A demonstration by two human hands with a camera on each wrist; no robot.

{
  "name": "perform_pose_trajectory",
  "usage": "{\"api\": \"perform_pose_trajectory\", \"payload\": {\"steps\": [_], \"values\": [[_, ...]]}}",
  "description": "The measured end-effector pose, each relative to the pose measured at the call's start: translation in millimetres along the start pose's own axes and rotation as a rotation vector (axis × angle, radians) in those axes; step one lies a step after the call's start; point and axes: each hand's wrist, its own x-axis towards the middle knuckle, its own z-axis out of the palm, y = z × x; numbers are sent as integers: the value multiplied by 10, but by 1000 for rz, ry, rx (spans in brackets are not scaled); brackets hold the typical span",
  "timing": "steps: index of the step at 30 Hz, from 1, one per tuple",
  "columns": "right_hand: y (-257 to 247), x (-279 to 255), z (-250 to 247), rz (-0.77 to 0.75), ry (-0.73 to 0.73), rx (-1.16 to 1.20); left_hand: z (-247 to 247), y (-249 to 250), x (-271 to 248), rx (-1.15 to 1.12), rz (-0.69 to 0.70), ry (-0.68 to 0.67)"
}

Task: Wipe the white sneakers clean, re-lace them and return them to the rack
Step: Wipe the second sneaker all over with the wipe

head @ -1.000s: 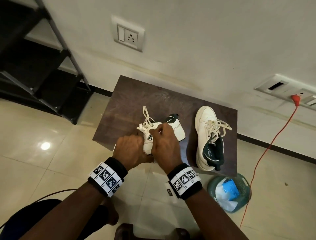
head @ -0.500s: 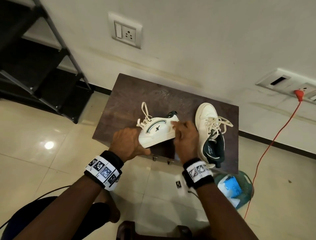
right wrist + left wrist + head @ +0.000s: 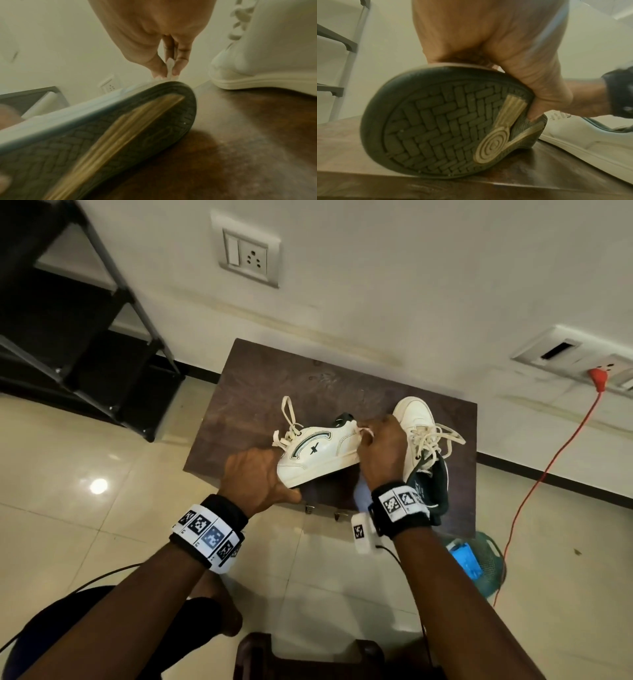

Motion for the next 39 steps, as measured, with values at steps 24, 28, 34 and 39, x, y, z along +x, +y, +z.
{"api": "perform_pose_trajectory", "payload": {"steps": [24, 28, 34, 39], "values": [[111, -461, -71, -27, 104, 47, -107, 7, 20, -89, 8, 19], [-34, -537, 4, 50, 140, 47, -65, -10, 32, -101, 15, 40], [-103, -548, 59, -75, 95, 79, 28, -78, 77, -140, 64, 59], [-85, -221, 29, 155, 133, 63, 112, -121, 87, -249, 88, 49]]}}
